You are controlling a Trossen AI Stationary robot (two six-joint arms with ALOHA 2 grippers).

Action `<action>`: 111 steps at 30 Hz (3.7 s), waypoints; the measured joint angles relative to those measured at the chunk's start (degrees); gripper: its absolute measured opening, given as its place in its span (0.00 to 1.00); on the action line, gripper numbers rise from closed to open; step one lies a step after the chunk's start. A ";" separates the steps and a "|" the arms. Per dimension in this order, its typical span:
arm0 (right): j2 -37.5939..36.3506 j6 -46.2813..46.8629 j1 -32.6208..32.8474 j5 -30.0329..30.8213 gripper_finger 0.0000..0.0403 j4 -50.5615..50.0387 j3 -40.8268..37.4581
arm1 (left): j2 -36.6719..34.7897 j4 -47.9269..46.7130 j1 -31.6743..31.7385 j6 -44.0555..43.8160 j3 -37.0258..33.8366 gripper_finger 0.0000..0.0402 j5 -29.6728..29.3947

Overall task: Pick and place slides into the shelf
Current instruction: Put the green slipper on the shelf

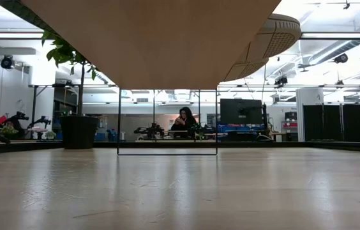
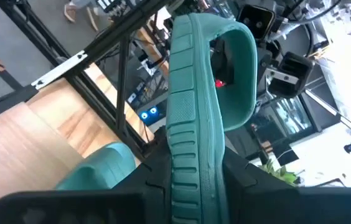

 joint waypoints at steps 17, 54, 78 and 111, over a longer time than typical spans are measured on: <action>-0.49 2.98 2.83 8.14 0.15 -0.17 0.03 | -1.93 -1.45 0.04 -0.83 -0.04 0.58 -16.62; 4.29 27.63 9.55 12.84 0.15 -1.02 -0.33 | -6.25 -1.36 -0.98 5.15 0.14 0.65 -47.63; 14.03 40.66 10.35 6.96 0.15 -2.69 -0.39 | -6.21 -1.45 -1.01 5.14 -0.92 0.65 -48.14; 14.99 27.11 8.74 3.88 0.15 -9.56 -3.14 | -5.18 -0.99 -1.01 4.87 -2.81 0.65 -47.97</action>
